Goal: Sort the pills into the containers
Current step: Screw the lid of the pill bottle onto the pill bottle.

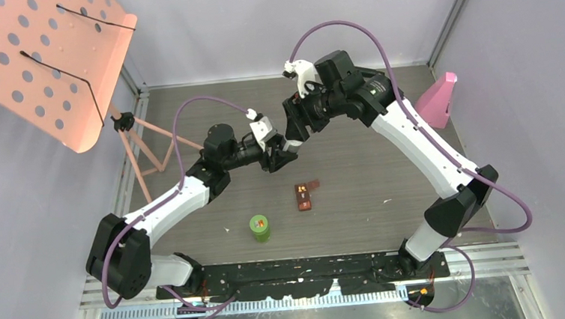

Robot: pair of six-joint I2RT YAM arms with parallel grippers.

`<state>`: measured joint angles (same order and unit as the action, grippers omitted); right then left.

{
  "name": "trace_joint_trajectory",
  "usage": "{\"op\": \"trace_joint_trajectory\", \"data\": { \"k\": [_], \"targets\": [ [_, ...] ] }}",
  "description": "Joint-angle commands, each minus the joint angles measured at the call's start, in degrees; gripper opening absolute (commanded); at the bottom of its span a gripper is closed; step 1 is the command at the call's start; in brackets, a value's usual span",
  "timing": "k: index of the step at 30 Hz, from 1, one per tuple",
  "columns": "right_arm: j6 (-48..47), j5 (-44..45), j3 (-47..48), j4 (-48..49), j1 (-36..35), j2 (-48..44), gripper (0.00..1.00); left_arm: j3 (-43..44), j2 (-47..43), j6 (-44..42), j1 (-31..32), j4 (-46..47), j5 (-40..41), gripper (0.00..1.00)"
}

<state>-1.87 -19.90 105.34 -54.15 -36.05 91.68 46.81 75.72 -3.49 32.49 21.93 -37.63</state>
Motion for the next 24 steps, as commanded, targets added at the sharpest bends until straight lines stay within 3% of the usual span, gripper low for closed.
{"op": "trace_joint_trajectory", "data": {
  "k": [1,4,11,18,24],
  "targets": [
    [3.23,3.11,3.84,-0.28,-0.09,0.82,0.64,2.33,-2.20,-0.85,-0.23,1.83,0.27,0.00],
    [4.38,3.05,3.99,-0.49,-0.08,1.16,0.49,2.41,-2.38,-0.81,-0.23,1.97,0.34,0.00],
    [4.54,-3.10,3.22,-1.48,1.62,1.00,0.29,2.20,-2.73,-0.32,-0.46,2.64,-0.06,0.00],
    [3.01,-16.26,-1.59,4.00,6.47,-2.24,0.27,0.52,-3.39,3.13,-1.46,8.08,-1.59,0.00],
    [12.42,-10.09,-2.70,6.16,4.07,-2.42,0.28,0.84,-3.03,4.77,-1.46,9.13,2.57,0.00]
  ]
}}
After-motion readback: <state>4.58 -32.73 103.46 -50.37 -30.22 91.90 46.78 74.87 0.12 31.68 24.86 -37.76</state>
